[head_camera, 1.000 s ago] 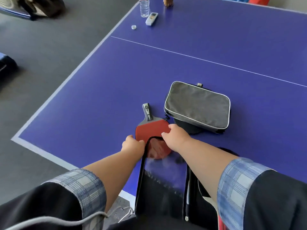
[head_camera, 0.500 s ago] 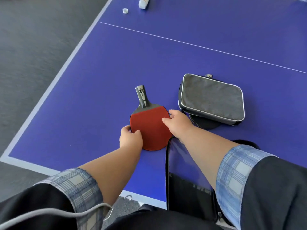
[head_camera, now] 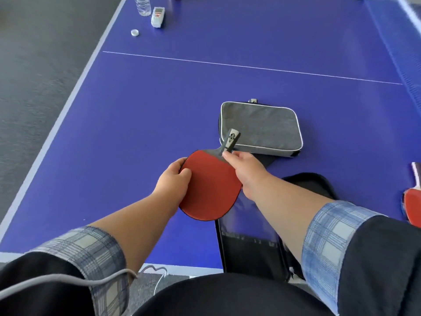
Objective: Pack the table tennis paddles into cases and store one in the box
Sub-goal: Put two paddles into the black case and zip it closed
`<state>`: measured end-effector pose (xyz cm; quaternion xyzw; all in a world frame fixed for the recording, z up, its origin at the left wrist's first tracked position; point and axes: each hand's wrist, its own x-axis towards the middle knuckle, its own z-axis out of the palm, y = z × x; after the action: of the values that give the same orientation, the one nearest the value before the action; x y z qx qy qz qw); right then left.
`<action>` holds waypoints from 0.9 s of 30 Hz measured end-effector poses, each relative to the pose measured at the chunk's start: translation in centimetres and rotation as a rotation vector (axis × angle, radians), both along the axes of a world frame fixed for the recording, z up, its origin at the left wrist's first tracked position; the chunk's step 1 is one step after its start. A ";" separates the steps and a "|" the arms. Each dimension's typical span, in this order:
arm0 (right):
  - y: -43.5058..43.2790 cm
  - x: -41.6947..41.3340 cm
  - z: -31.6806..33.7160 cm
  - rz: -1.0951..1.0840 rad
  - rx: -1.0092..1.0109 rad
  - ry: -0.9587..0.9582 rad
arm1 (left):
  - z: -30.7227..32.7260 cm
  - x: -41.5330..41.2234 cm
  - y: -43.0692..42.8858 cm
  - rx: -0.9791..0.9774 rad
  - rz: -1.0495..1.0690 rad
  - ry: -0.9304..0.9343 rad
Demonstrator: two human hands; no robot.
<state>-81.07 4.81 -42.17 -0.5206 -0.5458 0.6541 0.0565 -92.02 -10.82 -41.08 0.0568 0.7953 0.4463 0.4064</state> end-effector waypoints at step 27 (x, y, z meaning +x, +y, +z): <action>4.5 34.7 -2.6 -0.691 -0.196 0.094 | -4.0 22.0 14.3 -0.050 -0.161 0.187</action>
<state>-46.40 9.28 -44.81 -0.6467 -0.2692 0.6687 0.2493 -70.05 3.52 -45.11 0.1519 0.8335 0.3848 0.3663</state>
